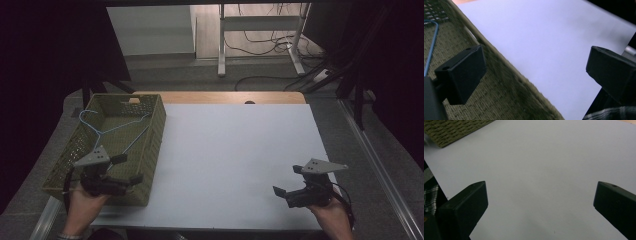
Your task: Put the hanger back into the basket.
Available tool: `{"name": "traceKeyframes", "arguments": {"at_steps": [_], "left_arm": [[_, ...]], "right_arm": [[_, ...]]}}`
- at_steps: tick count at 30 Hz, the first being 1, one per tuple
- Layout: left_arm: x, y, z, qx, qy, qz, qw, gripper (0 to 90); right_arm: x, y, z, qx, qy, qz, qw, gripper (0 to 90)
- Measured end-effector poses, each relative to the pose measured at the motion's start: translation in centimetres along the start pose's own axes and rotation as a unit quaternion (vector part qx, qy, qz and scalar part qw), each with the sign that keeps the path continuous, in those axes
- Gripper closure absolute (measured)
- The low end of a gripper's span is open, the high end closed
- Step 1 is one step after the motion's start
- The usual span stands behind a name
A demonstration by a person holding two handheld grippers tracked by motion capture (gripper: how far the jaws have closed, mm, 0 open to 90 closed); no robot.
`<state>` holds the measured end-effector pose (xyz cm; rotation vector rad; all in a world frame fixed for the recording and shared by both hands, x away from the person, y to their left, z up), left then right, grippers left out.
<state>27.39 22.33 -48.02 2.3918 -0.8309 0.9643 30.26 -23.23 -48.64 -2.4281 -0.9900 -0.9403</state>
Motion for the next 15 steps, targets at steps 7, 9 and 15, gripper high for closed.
{"name": "traceKeyframes", "arguments": {"at_steps": [7, 9, 15], "left_arm": [[-2.0, 0.8, 2.5, 0.024, -0.047, 0.033, 0.9981, 1.9], [-2.2, 0.8, 2.8, 0.024, -0.052, 0.034, 0.9978, 1.6], [-2.1, 0.5, 2.9, 0.018, -0.043, 0.027, 0.9985, 1.5]], "right_arm": [[-1.1, 0.5, 1.2, -0.014, -0.024, -0.005, 0.9996, 0.0], [-1.4, 0.6, 1.4, -0.017, -0.031, -0.007, 0.9994, 0.0], [-1.5, 0.5, 1.8, -0.015, -0.035, -0.008, 0.9993, 0.0]]}}
Point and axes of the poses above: each handheld gripper's, and its own axes: z roughly forward along the jaws, x roughly out of its top, y roughly to its right, the point moved 8 cm from there along z, roughly forward along the jaws, and after that the axes turned 8 degrees about -y, right-handed, at the moved point
